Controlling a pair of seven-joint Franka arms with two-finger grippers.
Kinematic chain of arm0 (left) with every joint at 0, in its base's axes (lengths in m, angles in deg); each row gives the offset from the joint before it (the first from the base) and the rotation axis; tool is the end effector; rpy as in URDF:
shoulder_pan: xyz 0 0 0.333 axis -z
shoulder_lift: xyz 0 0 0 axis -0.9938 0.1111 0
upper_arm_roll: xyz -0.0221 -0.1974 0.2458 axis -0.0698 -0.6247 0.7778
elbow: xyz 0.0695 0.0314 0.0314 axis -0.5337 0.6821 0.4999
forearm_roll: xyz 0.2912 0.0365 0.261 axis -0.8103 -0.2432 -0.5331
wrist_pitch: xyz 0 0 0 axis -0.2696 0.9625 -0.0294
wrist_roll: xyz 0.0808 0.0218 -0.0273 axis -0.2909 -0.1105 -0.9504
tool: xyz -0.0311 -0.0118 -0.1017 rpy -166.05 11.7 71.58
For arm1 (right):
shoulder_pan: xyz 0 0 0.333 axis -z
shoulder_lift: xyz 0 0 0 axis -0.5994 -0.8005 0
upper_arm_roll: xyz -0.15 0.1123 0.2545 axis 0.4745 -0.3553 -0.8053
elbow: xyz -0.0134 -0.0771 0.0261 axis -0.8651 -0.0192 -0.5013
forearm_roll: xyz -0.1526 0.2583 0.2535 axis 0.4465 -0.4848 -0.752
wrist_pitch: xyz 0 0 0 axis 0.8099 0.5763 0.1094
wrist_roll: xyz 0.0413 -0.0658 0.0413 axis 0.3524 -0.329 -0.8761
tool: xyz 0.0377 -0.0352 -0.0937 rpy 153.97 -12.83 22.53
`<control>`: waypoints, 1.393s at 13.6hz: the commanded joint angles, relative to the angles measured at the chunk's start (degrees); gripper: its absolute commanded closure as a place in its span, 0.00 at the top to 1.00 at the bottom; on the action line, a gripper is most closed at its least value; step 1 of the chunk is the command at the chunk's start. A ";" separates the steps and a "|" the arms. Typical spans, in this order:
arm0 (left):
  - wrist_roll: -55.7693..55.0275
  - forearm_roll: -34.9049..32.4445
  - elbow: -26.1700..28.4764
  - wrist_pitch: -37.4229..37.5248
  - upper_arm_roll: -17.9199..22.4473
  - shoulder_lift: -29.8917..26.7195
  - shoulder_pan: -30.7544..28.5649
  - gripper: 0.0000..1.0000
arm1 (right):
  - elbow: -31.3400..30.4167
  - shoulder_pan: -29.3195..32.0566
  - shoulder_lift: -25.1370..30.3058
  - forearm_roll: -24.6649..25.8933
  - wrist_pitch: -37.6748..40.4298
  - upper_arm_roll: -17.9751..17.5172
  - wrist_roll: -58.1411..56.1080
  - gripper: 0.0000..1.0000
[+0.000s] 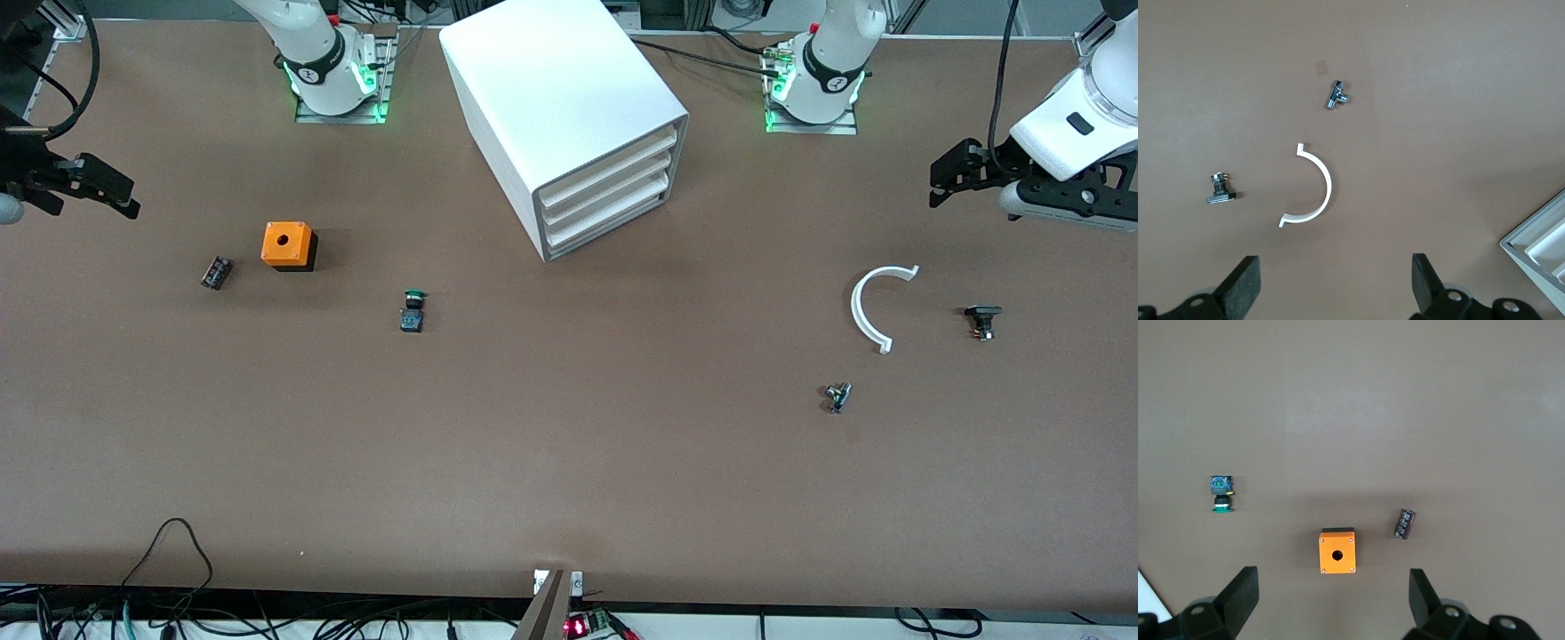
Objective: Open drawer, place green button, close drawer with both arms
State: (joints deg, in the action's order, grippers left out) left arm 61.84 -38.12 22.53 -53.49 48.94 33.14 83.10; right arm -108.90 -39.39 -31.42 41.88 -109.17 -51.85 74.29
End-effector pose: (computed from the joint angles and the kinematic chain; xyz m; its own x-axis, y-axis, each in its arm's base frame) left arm 0.5238 -0.0313 0.5960 0.9836 -0.1782 -0.0290 -0.1783 -0.9840 -0.0015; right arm 0.5336 -0.0362 0.5923 0.9995 -0.0293 0.0121 -0.0296 -0.9993 0.0248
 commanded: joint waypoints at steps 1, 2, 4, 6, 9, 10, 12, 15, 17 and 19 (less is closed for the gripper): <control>1.10 -0.53 -1.23 0.23 0.15 0.71 -0.01 1.00 | 1.05 0.10 -0.10 0.36 1.17 -0.09 -0.27 1.00; 0.75 -0.62 -1.75 0.30 0.41 1.06 -0.01 1.00 | 1.05 0.10 -0.10 0.28 1.25 -0.09 -0.27 1.00; 0.40 -0.62 -2.63 0.57 0.33 1.59 -0.01 1.00 | 1.05 0.10 -0.10 0.27 1.25 0.00 -0.36 1.00; 0.40 -0.62 -2.63 0.66 0.33 1.59 0.08 1.00 | 1.05 0.10 -0.10 0.27 1.25 -0.09 -0.36 1.00; 0.49 -0.62 -2.72 0.66 0.33 1.85 0.08 1.00 | 1.05 0.10 -0.01 0.27 1.34 -0.09 -0.36 1.00; 0.49 -0.62 -2.72 1.00 0.33 1.85 0.08 1.00 | 1.05 0.10 -0.01 0.27 1.43 -0.09 -0.36 1.00; 0.57 -0.62 -2.72 1.36 0.24 1.85 0.08 1.00 | 1.05 0.10 -0.01 0.27 1.52 -0.09 -0.36 1.00; 0.84 -0.71 -2.72 1.62 0.06 3.16 0.17 1.00 | 1.05 0.10 -0.10 0.27 1.60 0.00 -0.18 1.00; 1.01 -0.71 -2.72 2.76 -0.02 3.78 0.08 1.00 | 1.05 0.10 -0.36 0.27 1.61 -0.09 0.26 1.00; 1.19 -0.53 -2.11 4.77 -0.29 5.89 0.08 1.00 | 1.05 0.19 -1.41 0.10 1.00 0.00 0.17 1.00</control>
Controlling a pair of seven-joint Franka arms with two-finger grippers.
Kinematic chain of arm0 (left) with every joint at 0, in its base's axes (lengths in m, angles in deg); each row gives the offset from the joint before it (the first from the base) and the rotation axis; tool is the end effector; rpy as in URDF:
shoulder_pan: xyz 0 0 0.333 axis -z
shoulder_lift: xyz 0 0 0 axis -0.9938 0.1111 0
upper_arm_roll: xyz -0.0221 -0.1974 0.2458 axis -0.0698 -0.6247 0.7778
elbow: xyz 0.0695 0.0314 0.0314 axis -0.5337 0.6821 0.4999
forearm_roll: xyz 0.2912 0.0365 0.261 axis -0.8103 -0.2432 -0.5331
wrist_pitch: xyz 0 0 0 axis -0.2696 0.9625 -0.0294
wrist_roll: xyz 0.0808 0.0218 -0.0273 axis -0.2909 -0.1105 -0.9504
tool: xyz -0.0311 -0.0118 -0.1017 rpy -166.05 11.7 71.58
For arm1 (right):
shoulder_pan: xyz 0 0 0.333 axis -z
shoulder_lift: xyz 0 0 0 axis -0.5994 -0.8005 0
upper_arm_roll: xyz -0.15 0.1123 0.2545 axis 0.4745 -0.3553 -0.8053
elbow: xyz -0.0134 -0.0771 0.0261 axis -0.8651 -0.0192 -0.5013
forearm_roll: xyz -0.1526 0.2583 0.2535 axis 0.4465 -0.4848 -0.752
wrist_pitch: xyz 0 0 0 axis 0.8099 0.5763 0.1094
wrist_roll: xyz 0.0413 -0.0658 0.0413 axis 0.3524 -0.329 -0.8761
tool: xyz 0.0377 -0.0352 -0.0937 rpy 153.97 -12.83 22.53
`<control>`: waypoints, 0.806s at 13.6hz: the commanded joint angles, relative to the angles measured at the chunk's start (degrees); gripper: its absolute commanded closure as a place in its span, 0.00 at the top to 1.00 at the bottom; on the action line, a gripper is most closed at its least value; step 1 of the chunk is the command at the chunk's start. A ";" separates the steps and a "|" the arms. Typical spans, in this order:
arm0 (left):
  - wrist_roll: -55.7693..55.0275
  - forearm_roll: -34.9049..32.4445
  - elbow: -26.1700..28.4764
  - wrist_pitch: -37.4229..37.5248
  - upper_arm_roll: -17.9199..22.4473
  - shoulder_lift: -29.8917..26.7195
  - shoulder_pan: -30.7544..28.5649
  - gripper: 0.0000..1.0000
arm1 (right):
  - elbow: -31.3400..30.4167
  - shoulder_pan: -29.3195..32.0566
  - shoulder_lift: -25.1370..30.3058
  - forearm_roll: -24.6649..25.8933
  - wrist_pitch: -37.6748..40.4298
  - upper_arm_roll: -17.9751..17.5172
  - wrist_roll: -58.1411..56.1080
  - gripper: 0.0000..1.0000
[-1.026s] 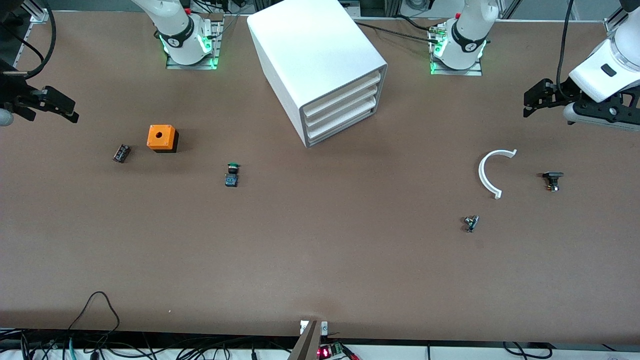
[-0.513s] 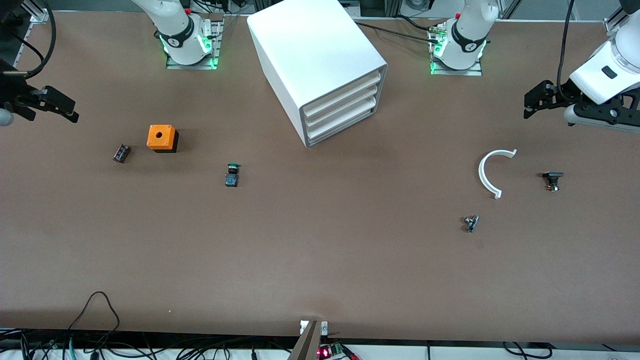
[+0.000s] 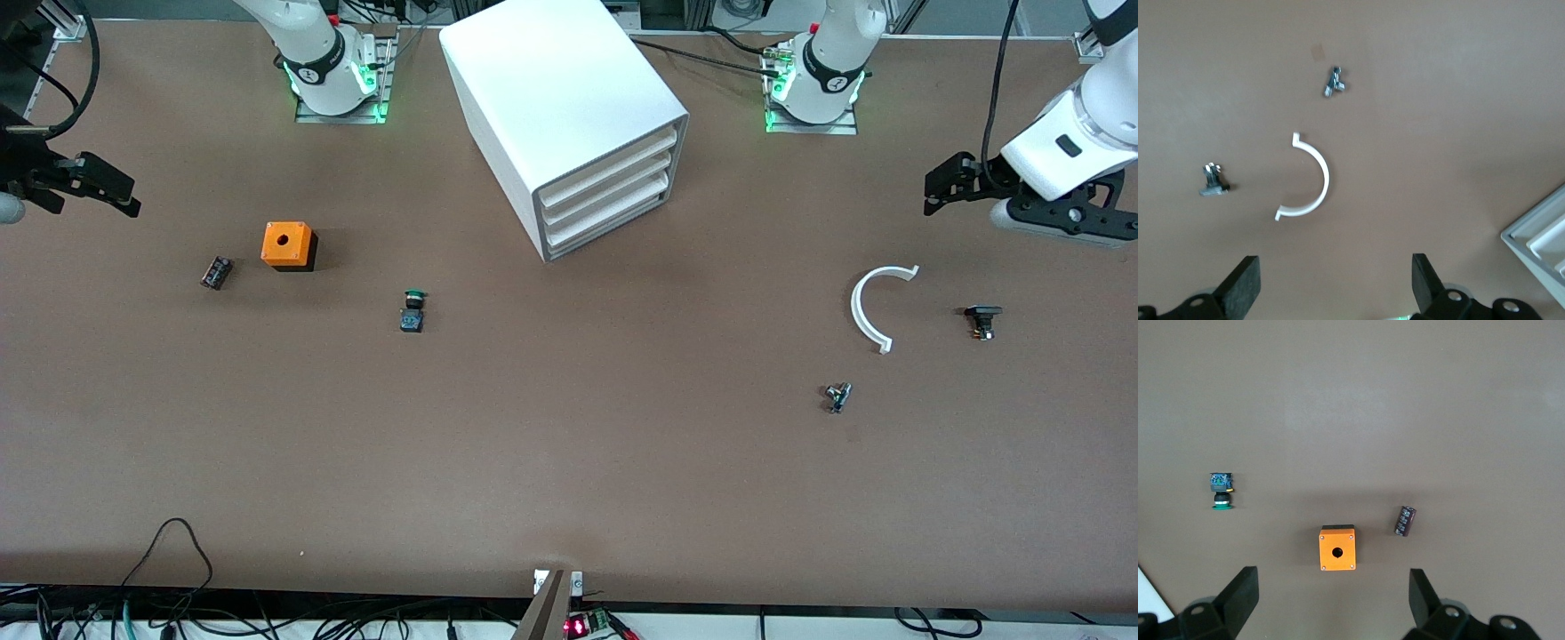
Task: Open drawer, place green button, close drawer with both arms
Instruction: 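Move the left gripper to the drawer while the right gripper reaches the button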
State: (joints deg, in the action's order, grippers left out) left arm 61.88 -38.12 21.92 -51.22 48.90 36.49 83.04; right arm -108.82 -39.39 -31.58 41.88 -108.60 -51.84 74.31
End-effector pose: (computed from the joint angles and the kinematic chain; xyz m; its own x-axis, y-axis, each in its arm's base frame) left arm 0.5346 -0.0307 0.5669 0.9772 -0.1784 -0.1150 -0.1781 -0.9839 0.0131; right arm 0.5334 -0.0363 0.5906 0.9995 -0.0301 0.0007 -0.0301 -0.9992 0.0248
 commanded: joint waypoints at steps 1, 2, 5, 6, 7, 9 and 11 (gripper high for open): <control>1.24 -0.53 -1.50 2.52 -0.34 2.98 0.32 1.00 | 1.14 0.27 -1.34 0.27 0.24 -0.01 -0.71 1.00; 1.15 -0.53 -1.24 2.52 -0.60 4.29 0.32 1.00 | 1.23 -0.16 -1.52 0.71 0.33 -0.18 -0.72 1.00; 2.38 0.08 -0.19 2.78 -0.95 7.71 0.15 1.00 | 1.23 -0.34 -2.84 0.54 1.03 -0.36 -0.63 1.00; 2.38 2.26 0.60 2.35 -0.95 9.38 0.15 1.00 | 1.23 -0.34 -3.36 -0.07 0.86 -0.36 -0.37 1.00; 2.30 7.85 2.35 0.78 -1.04 11.05 0.06 1.00 | 1.40 -0.34 -3.80 -0.34 0.86 -0.36 -0.63 1.00; 1.86 18.22 8.48 -6.14 -1.04 12.73 0.06 1.00 | 0.88 -0.43 -4.24 -0.43 1.47 -0.45 -0.72 1.00; 2.65 29.56 14.03 -12.74 -2.26 15.36 0.23 1.00 | 1.14 -0.17 -5.03 -4.01 1.65 -0.36 -0.63 1.00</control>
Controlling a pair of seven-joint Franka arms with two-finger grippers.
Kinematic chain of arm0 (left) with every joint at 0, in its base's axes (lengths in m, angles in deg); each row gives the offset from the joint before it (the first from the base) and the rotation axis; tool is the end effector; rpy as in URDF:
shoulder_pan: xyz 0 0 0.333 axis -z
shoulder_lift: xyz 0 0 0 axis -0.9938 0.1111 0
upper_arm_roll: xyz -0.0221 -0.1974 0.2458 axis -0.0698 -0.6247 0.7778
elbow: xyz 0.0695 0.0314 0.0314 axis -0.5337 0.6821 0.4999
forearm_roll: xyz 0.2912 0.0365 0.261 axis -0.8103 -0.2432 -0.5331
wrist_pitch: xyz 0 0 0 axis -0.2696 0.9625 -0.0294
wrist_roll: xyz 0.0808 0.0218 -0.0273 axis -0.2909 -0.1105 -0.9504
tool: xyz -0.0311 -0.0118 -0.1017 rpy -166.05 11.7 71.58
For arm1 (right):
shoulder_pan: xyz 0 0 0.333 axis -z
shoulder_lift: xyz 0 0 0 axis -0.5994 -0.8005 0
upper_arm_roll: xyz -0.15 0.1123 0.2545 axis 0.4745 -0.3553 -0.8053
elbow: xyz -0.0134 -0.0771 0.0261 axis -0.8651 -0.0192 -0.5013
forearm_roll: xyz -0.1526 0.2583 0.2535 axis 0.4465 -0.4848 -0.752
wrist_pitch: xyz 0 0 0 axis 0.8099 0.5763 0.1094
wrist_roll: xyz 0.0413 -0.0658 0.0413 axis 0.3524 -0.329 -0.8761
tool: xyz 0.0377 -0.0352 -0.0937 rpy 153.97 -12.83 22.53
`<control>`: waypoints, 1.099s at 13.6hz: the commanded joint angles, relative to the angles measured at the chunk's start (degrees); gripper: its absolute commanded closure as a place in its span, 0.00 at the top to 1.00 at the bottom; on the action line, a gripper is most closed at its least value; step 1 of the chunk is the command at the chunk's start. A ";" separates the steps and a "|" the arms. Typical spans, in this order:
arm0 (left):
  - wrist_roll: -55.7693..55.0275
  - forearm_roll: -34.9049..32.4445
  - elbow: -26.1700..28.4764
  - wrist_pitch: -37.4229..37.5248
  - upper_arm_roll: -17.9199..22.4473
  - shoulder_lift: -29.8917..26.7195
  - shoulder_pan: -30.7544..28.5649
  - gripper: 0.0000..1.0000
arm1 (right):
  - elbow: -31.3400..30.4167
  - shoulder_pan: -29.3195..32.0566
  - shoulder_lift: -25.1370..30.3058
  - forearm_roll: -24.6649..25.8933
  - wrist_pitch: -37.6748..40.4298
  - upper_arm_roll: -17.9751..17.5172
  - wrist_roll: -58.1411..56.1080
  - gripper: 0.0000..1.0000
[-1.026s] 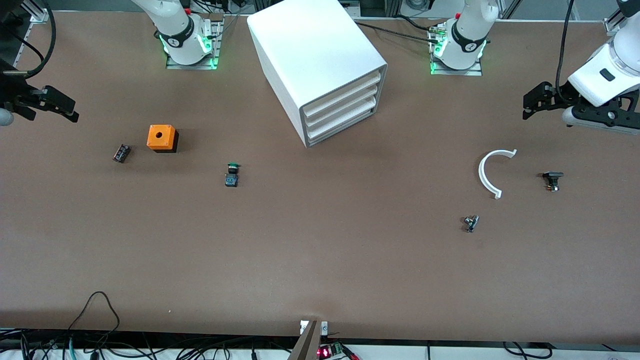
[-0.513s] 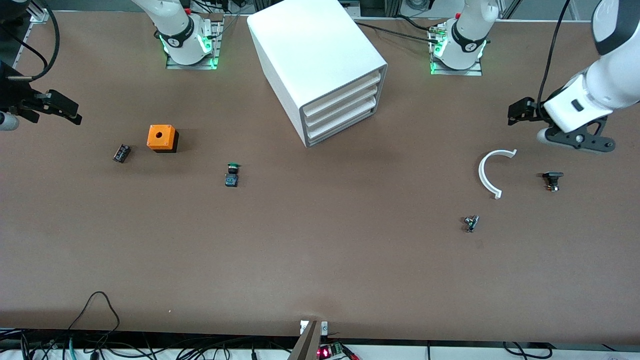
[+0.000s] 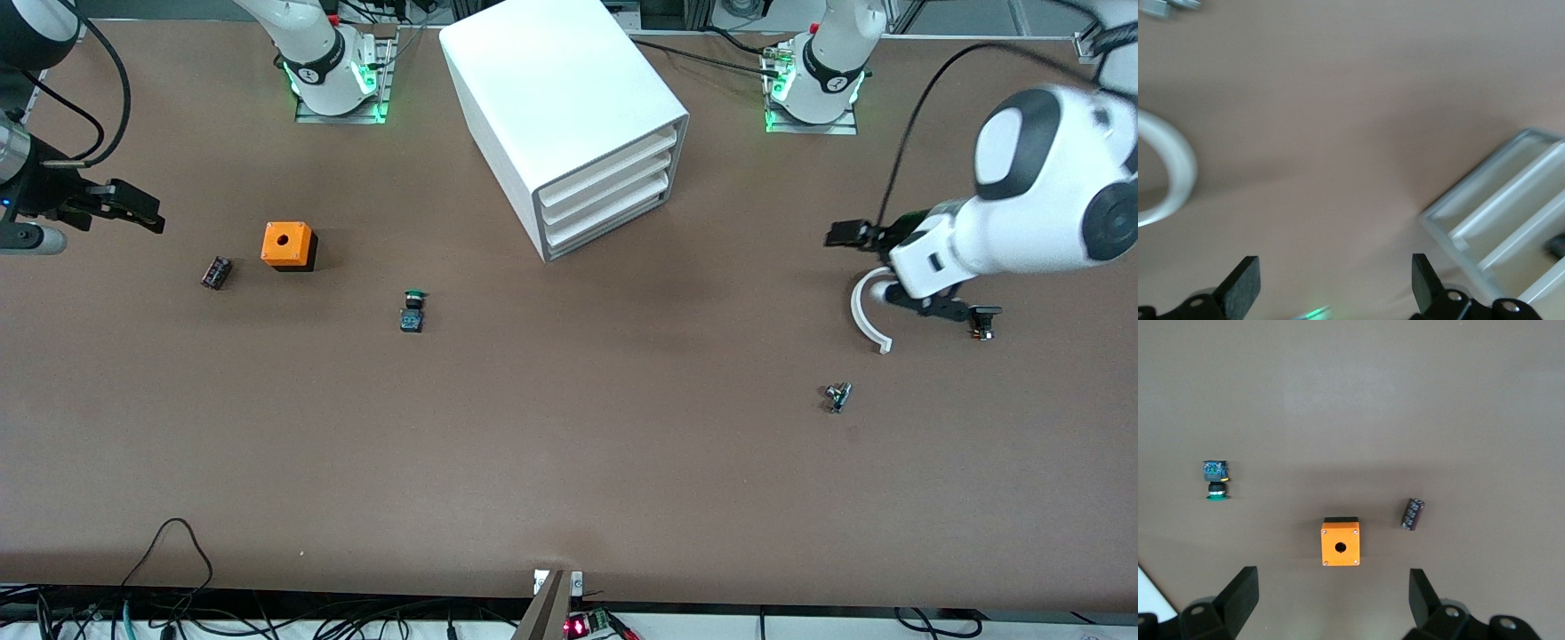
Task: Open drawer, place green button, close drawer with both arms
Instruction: 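Move the left gripper to the drawer while the right gripper reaches the button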
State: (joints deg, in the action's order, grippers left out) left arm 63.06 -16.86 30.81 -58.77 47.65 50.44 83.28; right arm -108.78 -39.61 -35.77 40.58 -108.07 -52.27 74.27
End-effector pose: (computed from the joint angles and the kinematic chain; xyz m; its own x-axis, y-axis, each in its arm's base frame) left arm 0.5572 -0.0779 0.3773 0.9297 -0.1621 -0.3307 -0.0251 -0.9238 0.3821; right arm 0.5502 -0.0270 0.5507 0.9966 -0.0206 -0.0801 -0.0201 -0.9998 0.0076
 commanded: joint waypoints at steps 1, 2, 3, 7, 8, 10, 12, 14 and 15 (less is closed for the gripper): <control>1.46 12.79 6.91 -7.66 -2.93 3.08 0.08 1.00 | 1.10 -0.29 -1.55 -3.34 1.12 -0.01 -0.60 1.00; 1.55 17.01 7.71 -9.60 -5.04 4.57 0.34 1.00 | 1.10 -0.99 -3.12 -3.69 1.03 -0.19 -0.60 1.00; 2.51 20.71 8.50 -11.01 -6.37 5.98 0.87 1.00 | 1.19 -2.13 -4.27 -4.04 0.77 -0.19 -0.60 1.00; 16.71 37.76 11.49 -15.25 -7.88 13.88 6.31 1.00 | 1.19 -5.11 -8.58 -5.19 -1.86 -0.19 -0.42 1.00; 21.10 42.41 12.37 -15.51 -7.88 15.82 7.63 1.00 | 1.19 -6.43 -9.11 -5.19 -2.30 -0.19 0.27 1.00; 25.53 48.85 15.53 -18.92 -8.05 16.36 10.26 1.00 | 0.93 -9.68 -11.47 -5.01 -4.23 -0.10 0.37 1.00; 25.54 49.49 16.33 -19.64 -9.80 16.36 11.42 1.00 | 1.10 -11.70 -13.67 -5.19 -6.09 -0.19 3.77 1.00; 25.46 49.66 16.77 -19.99 -10.51 16.28 12.03 1.00 | 0.67 -15.04 -15.87 -5.28 -9.32 -0.19 8.69 1.00; 25.54 49.92 17.47 -20.08 -11.21 16.28 12.21 0.97 | 0.66 -16.45 -17.19 -5.36 -10.21 -0.19 11.68 1.00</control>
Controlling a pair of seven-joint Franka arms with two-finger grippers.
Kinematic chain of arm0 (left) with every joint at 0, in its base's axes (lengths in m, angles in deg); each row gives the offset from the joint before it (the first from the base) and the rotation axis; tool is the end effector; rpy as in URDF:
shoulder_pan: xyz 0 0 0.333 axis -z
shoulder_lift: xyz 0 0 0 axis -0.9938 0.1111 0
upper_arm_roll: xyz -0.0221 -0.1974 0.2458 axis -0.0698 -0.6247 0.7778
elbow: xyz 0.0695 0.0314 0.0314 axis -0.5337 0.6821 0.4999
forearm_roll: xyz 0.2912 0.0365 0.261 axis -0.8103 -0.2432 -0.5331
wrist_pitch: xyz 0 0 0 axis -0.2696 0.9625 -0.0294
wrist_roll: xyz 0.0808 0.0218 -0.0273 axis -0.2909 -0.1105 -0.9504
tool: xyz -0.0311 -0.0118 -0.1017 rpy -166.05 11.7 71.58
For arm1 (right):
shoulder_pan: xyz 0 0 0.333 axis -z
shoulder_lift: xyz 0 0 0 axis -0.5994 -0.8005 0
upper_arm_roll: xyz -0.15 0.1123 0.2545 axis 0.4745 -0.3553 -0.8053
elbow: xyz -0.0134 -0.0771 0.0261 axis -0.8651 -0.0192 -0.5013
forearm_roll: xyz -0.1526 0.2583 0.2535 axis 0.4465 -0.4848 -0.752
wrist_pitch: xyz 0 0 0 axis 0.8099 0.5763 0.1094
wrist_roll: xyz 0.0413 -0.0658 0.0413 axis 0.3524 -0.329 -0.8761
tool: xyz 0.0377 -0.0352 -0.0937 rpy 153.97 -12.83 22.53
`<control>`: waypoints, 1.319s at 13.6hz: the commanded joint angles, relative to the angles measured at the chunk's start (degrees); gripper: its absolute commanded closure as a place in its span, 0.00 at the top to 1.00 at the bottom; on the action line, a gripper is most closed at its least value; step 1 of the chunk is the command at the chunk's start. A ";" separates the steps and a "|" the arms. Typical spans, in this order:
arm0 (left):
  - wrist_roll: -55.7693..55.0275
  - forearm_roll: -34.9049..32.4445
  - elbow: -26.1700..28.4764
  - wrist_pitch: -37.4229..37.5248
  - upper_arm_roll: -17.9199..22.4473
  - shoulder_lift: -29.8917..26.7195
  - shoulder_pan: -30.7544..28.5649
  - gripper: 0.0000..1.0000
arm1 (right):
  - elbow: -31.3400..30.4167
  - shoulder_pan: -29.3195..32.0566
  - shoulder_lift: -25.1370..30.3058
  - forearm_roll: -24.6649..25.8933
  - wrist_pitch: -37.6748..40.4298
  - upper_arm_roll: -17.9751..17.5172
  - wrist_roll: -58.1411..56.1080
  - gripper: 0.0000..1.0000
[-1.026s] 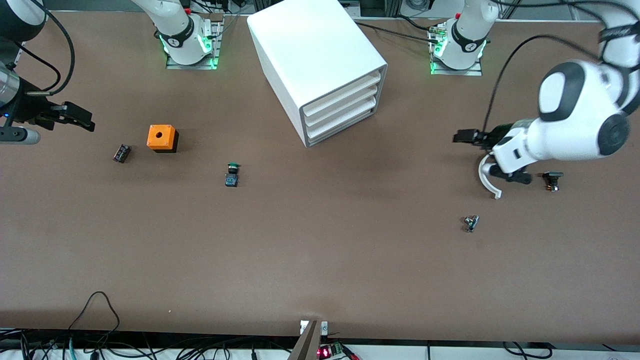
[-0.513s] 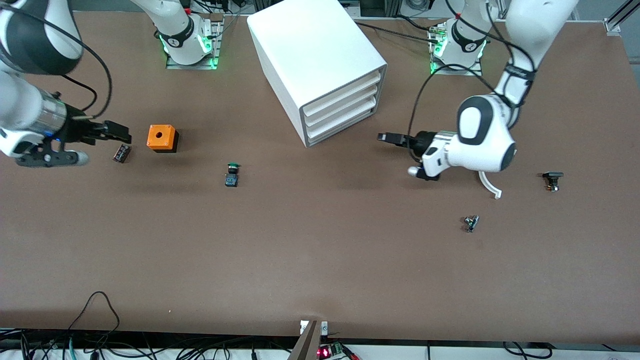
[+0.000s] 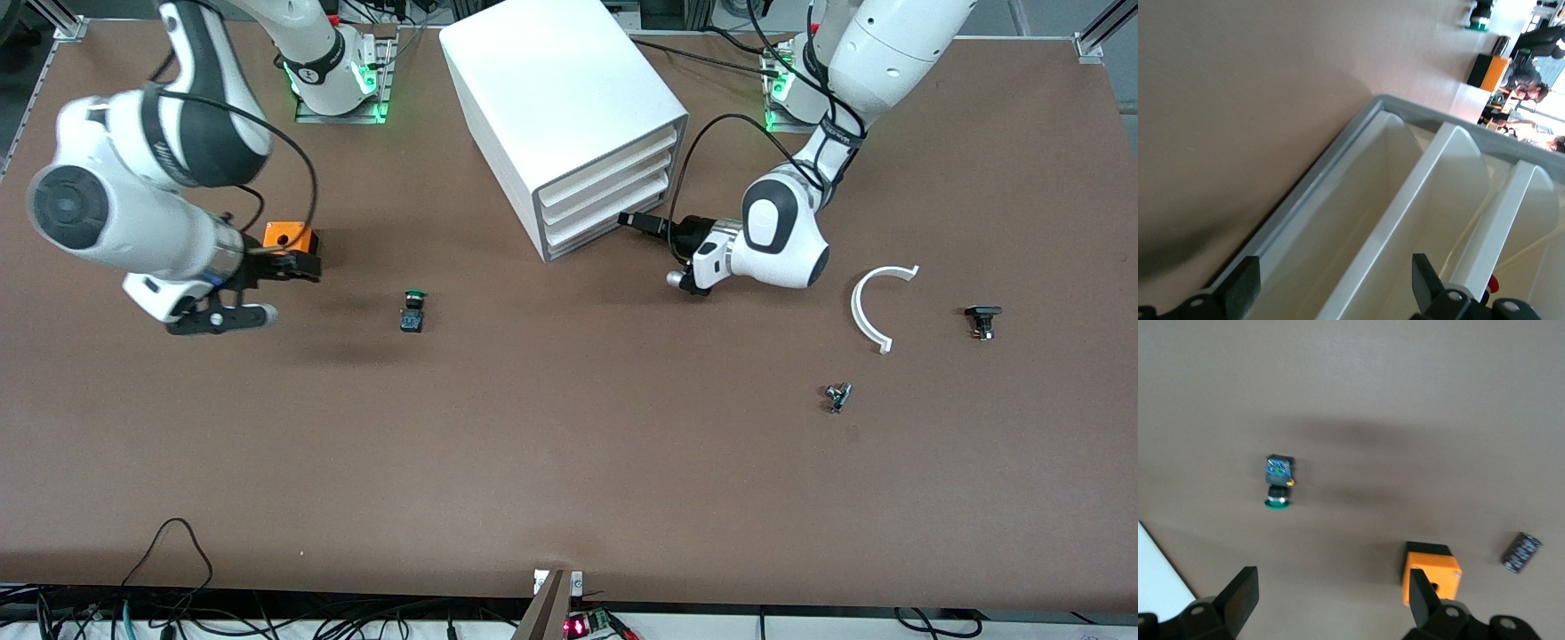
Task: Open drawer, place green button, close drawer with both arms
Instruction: 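Pull the drawer open with the left gripper while the right gripper descends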
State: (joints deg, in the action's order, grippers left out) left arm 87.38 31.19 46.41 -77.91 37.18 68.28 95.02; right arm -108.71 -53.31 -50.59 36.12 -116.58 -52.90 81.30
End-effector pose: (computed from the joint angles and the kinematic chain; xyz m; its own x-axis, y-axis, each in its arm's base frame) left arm 0.4326 -0.2842 0.1530 0.8788 -0.2712 -0.3926 0.1877 -0.5600 0.8069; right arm 0.5929 0.1312 0.4121 0.9782 0.0843 -0.1900 0.0817 -0.9964 -0.0217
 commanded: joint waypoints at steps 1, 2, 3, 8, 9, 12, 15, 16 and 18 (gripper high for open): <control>1.22 2.39 2.13 -1.64 -1.10 -1.47 0.65 0.85 | 0.59 -5.20 -3.25 -0.82 -3.11 0.44 6.50 1.00; 1.39 2.49 3.01 -2.95 -1.62 -1.47 1.00 0.63 | 0.59 -6.79 -4.13 -0.91 -4.77 0.44 7.82 1.00; 2.44 2.40 3.10 -3.22 -2.24 -1.47 1.17 0.27 | 0.59 -7.33 -5.27 -0.91 -6.44 0.44 8.45 1.00; 4.03 1.79 2.84 -3.40 -2.69 -1.73 1.09 0.00 | -0.72 -7.77 -11.51 -0.82 -12.33 -0.88 7.22 1.00; 4.12 1.70 2.58 -4.01 -1.20 -2.00 0.30 0.00 | -2.64 -7.77 -12.13 -0.82 -15.57 -0.97 7.31 1.00; 3.95 1.43 0.48 -5.86 4.94 -2.97 -2.07 0.00 | -6.53 -7.86 -14.23 -0.82 -24.11 -1.84 8.01 1.00; 3.33 1.08 -1.03 -5.86 6.55 -3.67 -2.86 0.34 | -6.62 -7.77 -16.34 -0.82 -26.14 -2.55 8.28 1.00; 3.94 1.17 -0.85 -5.77 6.46 -4.37 -3.22 0.95 | -6.71 -7.86 -16.96 -0.91 -26.67 -2.55 8.28 1.00; 3.42 1.17 -1.12 -5.95 6.55 -6.12 -3.92 1.00 | -8.02 -7.86 -17.14 -0.82 -27.99 -2.90 8.36 1.00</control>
State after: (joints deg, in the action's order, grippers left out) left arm 92.79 32.54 45.13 -83.34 43.37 65.32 91.78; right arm -114.99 -61.31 -68.13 36.02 -142.69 -55.17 89.26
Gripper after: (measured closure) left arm 0.590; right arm 0.000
